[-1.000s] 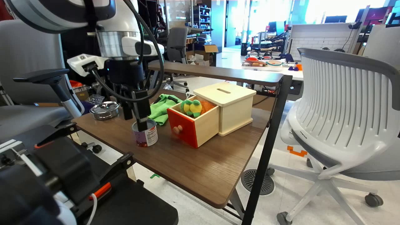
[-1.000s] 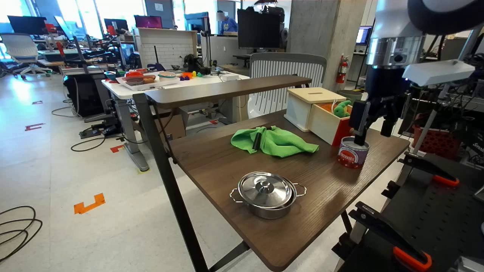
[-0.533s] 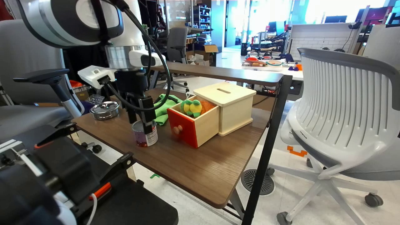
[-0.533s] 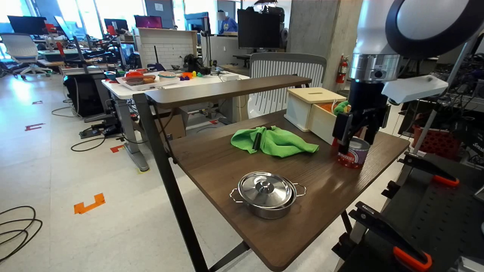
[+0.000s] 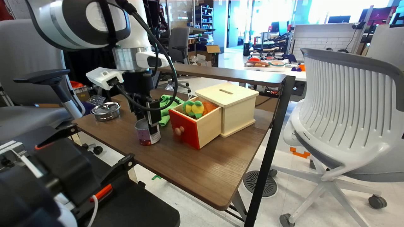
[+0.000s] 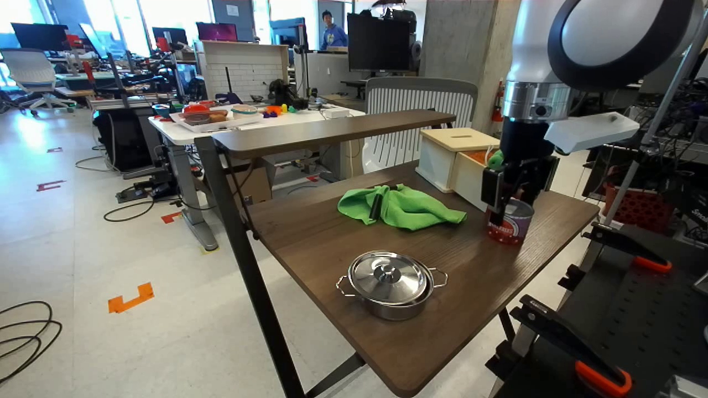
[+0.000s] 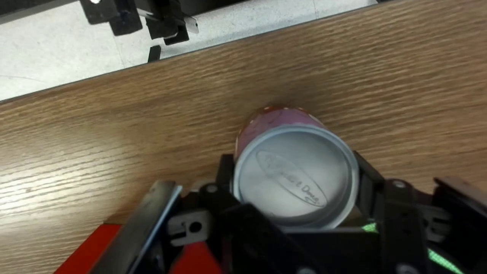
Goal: Move the container to the back left side of the table
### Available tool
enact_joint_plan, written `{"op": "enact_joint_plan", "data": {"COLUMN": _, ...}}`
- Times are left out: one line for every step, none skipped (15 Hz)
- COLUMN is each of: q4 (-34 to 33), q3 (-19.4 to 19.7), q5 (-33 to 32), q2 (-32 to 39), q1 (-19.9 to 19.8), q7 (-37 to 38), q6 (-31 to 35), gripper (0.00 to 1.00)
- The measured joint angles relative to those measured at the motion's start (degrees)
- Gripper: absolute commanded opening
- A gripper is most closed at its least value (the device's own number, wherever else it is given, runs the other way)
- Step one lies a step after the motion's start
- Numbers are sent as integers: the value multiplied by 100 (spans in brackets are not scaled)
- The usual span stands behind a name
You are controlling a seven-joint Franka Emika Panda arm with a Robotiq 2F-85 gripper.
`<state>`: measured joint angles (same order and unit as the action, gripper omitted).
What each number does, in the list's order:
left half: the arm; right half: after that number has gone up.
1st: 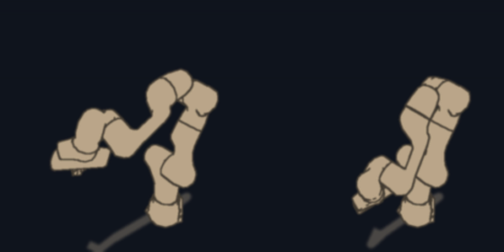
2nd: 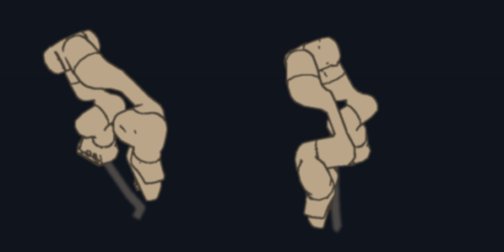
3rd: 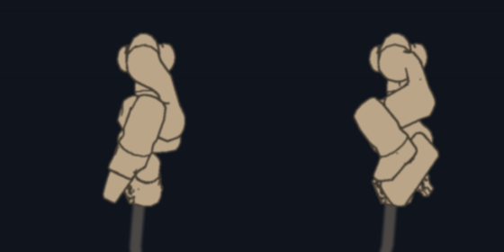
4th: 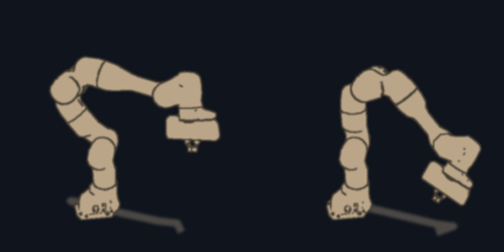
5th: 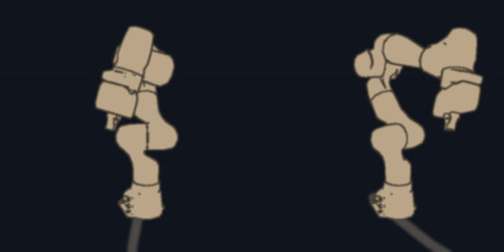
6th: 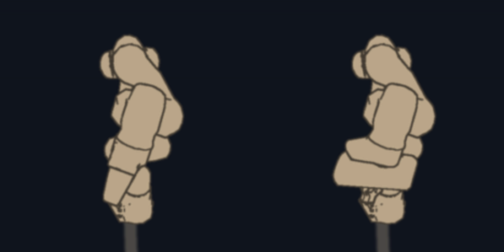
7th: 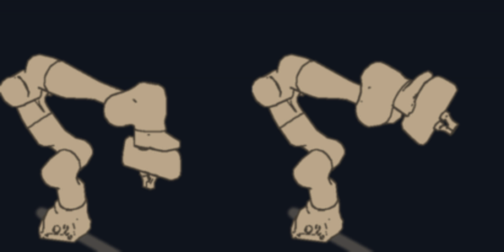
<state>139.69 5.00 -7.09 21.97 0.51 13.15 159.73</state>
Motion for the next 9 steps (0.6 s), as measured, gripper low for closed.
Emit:
{"op": "enact_joint_plan", "data": {"q4": -16, "q3": 23, "q5": 35, "q2": 0, "q1": -1, "q7": 0, "q6": 0, "gripper": 47}}
{"op": "enact_joint_plan", "data": {"q4": -29, "q3": 31, "q5": 88, "q2": 0, "q1": -4, "q7": -1, "q6": 0, "gripper": 47}}
{"op": "enact_joint_plan", "data": {"q4": -37, "q3": 28, "q5": 141, "q2": -7, "q1": -5, "q7": -12, "q6": 0, "gripper": 47}}
{"op": "enact_joint_plan", "data": {"q4": -41, "q3": 8, "q5": 206, "q2": -26, "q1": -4, "q7": -34, "q6": 0, "gripper": 47}}
{"op": "enact_joint_plan", "data": {"q4": -43, "q3": -27, "q5": 238, "q2": -62, "q1": -2, "q7": -48, "q6": 1, "gripper": 47}}
{"op": "enact_joint_plan", "data": {"q4": -46, "q3": -69, "q5": 263, "q2": -112, "q1": 11, "q7": -48, "q6": 7, "gripper": 47}}
{"op": "enact_joint_plan", "data": {"q4": -50, "q3": -115, "q5": 284, "q2": -179, "q1": 39, "q7": -48, "q6": 12, "gripper": 47}}
{"op": "enact_joint_plan", "data": {"q4": -53, "q3": -163, "q5": 287, "q2": -264, "q1": 85, "q7": -48, "q6": 14, "gripper": 47}}
{"op": "enact_joint_plan", "data": {"q4": -55, "q3": -204, "q5": 287, "q2": -359, "q1": 150, "q7": -48, "q6": 14, "gripper": 47}}
